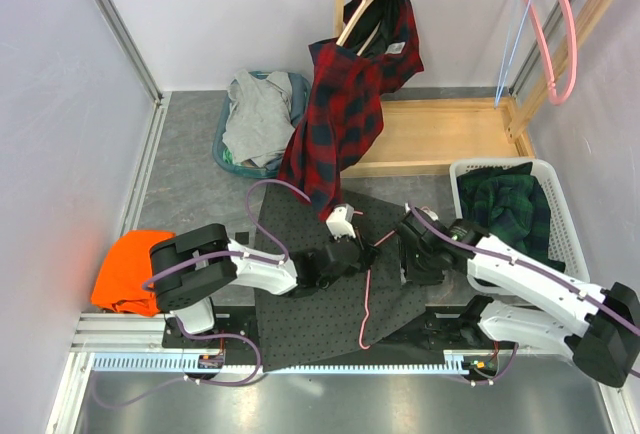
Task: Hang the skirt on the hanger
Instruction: Hang the skirt on the hanger.
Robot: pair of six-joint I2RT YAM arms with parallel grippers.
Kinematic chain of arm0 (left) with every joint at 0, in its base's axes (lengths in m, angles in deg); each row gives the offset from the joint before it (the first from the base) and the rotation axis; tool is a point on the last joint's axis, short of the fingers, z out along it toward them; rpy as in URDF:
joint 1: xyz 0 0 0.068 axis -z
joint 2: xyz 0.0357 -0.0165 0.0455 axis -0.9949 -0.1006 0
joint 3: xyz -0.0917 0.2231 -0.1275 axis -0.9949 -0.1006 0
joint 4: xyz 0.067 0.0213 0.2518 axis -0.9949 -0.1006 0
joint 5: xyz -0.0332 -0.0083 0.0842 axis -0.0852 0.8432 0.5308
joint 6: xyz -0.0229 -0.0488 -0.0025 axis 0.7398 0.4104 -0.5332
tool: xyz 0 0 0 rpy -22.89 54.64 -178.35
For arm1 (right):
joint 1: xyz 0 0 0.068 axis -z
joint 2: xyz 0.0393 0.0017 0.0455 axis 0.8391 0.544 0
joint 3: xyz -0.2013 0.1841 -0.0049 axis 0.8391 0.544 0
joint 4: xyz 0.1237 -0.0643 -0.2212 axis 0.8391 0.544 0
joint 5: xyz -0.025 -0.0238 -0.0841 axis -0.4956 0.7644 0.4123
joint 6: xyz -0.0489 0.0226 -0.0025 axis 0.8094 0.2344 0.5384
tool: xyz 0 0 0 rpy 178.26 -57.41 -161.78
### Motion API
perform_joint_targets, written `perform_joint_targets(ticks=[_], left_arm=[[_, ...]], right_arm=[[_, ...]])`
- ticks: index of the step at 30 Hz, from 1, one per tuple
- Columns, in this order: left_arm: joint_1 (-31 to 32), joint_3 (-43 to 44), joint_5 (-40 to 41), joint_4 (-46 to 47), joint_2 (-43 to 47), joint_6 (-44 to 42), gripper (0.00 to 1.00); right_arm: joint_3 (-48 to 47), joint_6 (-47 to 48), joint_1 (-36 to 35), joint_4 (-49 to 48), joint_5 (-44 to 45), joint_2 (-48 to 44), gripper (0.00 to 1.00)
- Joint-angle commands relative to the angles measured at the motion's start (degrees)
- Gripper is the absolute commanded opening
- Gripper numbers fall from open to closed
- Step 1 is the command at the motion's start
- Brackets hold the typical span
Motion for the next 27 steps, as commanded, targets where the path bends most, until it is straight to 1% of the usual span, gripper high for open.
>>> perform_joint_targets(ticks=[1, 2, 5, 6, 11, 15, 16, 17, 20, 24, 27], left_arm=[[-0.30, 0.65, 7.24, -6.63, 0.07, -8.02, 0.02], [-0.12, 0.57, 7.24, -6.63, -0.02, -8.11, 0.02], [-0.21, 0.65, 6.80, -6.81, 0.07, -8.29, 0.02], [-0.21, 0.65, 6.72, -6.81, 0.15, -8.29, 0.02], [-0.21, 1.88, 7.07, -8.56, 0.15, -8.02, 0.02], [-0.21, 2.76, 8.29, -10.58, 0.15, -6.97, 0.02], [-0.21, 3.20, 8.30, -10.85, 0.07, -6.71, 0.02], [-0.12, 3.29, 8.47, -11.37, -0.11, -6.53, 0.02], [-0.21, 3.99, 8.47, -11.73, -0.63, -6.26, 0.02], [-0.21, 4.52, 7.60, -12.43, -1.78, -5.48, 0.02], [-0.12, 4.78, 6.89, -12.52, -2.39, -4.69, 0.02]], right_arm=[[-6.56, -0.32, -0.32, 1.56, 12.56, 2.40, 0.56], [-7.71, -0.93, -0.24, 1.47, 15.04, 2.93, 0.64], [-10.36, -2.78, 0.02, -1.06, 23.03, 4.51, 0.67], [-10.53, -2.96, 0.29, -2.21, 23.85, 5.21, 0.66], [-7.11, -1.03, 3.53, -10.90, 24.29, 9.08, 0.59], [-3.78, 0.38, 6.09, -15.39, 24.82, 11.02, 0.51], [-2.98, 1.51, 6.70, -18.19, 24.48, 10.93, 0.44], [-2.19, 2.04, 8.27, -19.78, 23.95, 10.85, 0.42], [0.36, 4.07, 10.92, -25.06, 21.05, 11.63, 0.40], [2.12, 5.48, 11.71, -29.54, 20.26, 14.27, 0.40], [2.82, 7.15, 11.89, -34.73, 17.97, 17.08, 0.43]])
